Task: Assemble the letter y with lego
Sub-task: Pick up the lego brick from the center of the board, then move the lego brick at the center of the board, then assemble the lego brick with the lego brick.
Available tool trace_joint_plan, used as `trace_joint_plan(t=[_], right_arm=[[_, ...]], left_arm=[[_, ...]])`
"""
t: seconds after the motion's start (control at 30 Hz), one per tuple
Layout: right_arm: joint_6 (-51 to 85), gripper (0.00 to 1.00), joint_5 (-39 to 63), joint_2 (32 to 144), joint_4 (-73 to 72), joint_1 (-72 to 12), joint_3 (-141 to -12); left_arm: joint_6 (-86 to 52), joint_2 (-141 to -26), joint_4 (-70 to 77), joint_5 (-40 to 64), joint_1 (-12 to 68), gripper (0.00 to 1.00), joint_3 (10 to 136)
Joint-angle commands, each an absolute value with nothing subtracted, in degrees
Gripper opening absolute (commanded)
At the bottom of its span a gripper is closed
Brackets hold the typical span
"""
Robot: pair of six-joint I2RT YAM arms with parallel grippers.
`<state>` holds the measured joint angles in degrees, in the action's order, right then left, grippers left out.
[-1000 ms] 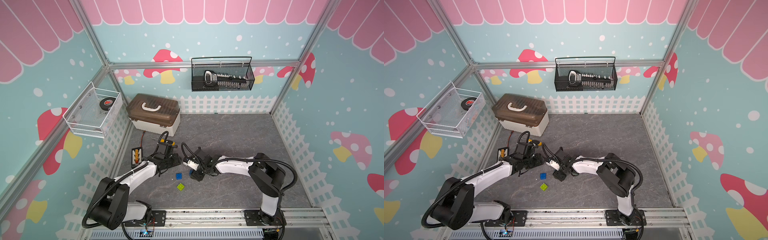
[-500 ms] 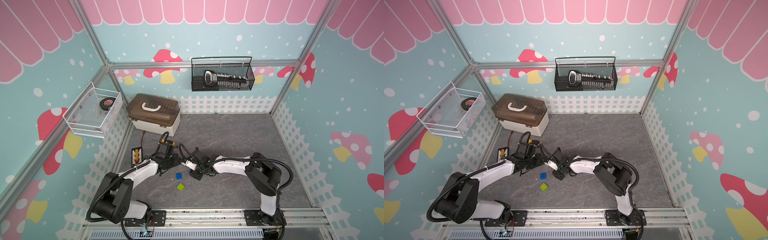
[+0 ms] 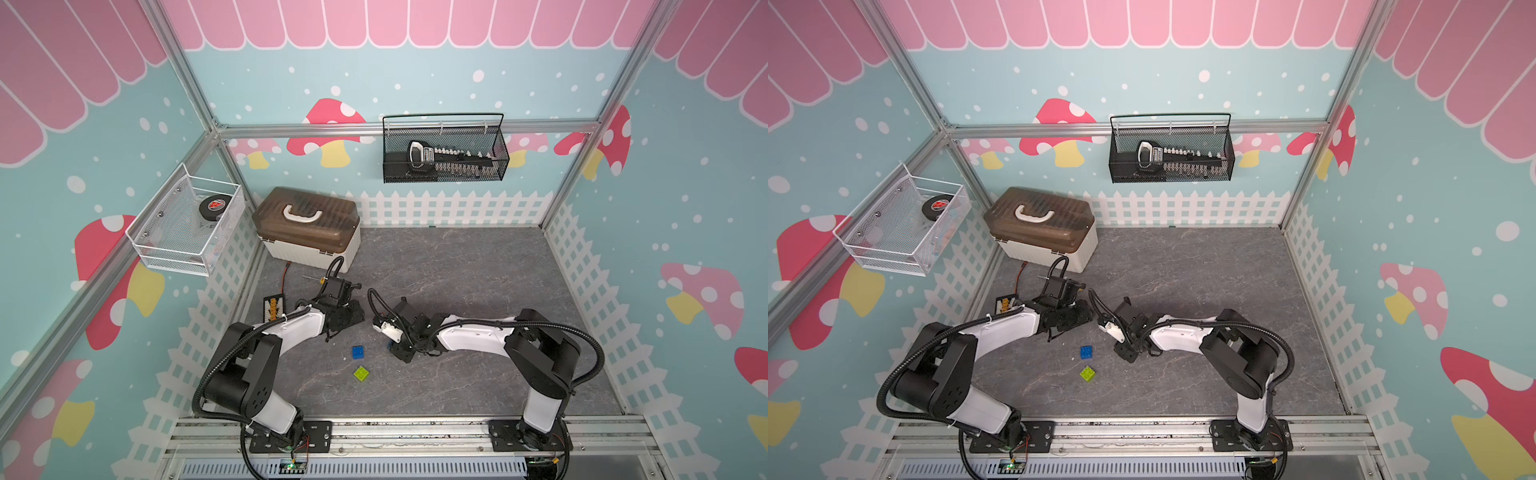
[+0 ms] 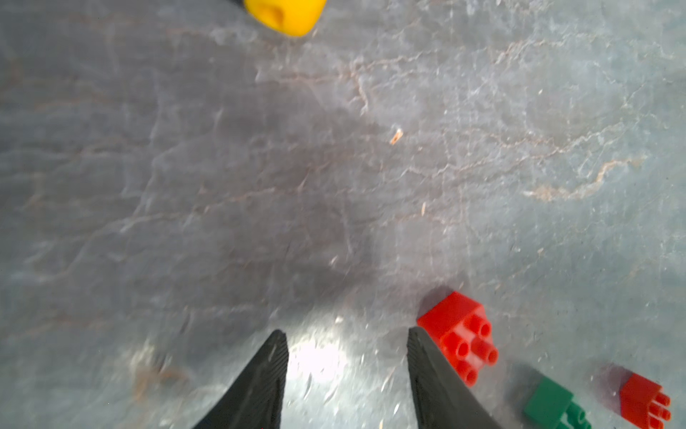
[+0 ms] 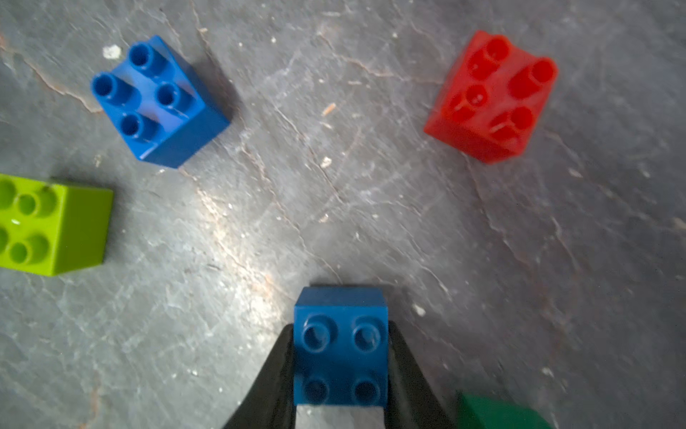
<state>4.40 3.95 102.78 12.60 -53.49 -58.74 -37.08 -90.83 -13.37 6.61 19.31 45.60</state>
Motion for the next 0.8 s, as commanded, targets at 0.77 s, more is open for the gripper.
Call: trace_joint_plan(t=[0.77], right_arm=[[4.39, 0.22, 3.73, 102.43, 13.61, -47.86, -65.32]], left_arm=[[-38.08, -94.27, -11.16, 7.00, 29.70, 0.43, 43.79]])
